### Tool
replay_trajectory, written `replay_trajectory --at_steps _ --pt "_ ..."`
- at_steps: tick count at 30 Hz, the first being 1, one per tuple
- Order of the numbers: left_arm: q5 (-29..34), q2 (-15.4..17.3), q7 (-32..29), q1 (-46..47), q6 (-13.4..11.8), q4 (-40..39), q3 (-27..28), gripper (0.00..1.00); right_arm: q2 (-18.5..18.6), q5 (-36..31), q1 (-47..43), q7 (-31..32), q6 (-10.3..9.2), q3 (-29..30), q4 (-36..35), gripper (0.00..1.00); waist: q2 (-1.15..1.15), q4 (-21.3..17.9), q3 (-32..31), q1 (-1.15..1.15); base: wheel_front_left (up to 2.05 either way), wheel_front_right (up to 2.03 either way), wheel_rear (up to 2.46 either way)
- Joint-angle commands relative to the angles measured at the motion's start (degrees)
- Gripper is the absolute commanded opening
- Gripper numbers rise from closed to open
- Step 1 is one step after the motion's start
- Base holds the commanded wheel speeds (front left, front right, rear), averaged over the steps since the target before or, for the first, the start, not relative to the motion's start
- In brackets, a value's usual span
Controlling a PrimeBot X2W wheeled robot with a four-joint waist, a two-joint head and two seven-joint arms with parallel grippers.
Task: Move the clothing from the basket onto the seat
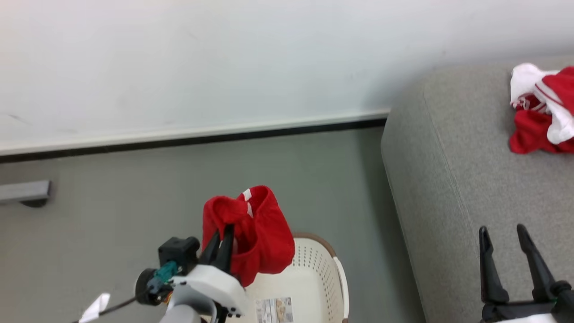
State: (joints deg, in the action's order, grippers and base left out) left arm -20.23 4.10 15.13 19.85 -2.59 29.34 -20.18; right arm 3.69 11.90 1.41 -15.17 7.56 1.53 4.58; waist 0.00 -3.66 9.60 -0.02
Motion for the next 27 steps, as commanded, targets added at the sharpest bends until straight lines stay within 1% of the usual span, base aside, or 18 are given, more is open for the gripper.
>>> replay_trajectory --at_steps 1,8,14,21,27 --pt "1.1 0.7 0.0 -1.8 -0.4 -1.7 0.3 0.00 0.4 -0.7 -1.4 0.1 -0.15 -0.1 0.5 1.00 0.00 1.0 -2.7 0.02 0.00 0.00 0.00" --pt "2.3 3.5 0.0 -9.1 -1.8 -10.9 2.3 0.00 1.4 -0.5 -5.7 0.1 -0.14 -1.4 2.8 1.00 0.00 2.1 -9.1 0.02 0.00 0.00 0.00" --pt "3.5 5.5 0.0 -13.7 -2.3 -16.9 4.7 0.00 1.9 0.3 -7.7 0.1 -0.15 -1.9 3.8 1.00 0.00 2.8 -11.3 0.02 0.00 0.00 0.00" --pt "3.8 6.5 0.0 -16.9 -2.3 -18.9 6.3 0.00 2.0 0.5 -8.8 0.0 -0.15 -2.6 5.1 1.00 0.00 2.7 -13.7 0.02 0.00 0.00 0.00" --pt "3.7 6.7 0.0 -17.8 -2.2 -19.3 6.6 0.00 1.4 0.7 -9.4 0.1 -0.14 -3.5 5.8 1.00 0.00 2.4 -14.4 0.02 0.00 0.00 0.00"
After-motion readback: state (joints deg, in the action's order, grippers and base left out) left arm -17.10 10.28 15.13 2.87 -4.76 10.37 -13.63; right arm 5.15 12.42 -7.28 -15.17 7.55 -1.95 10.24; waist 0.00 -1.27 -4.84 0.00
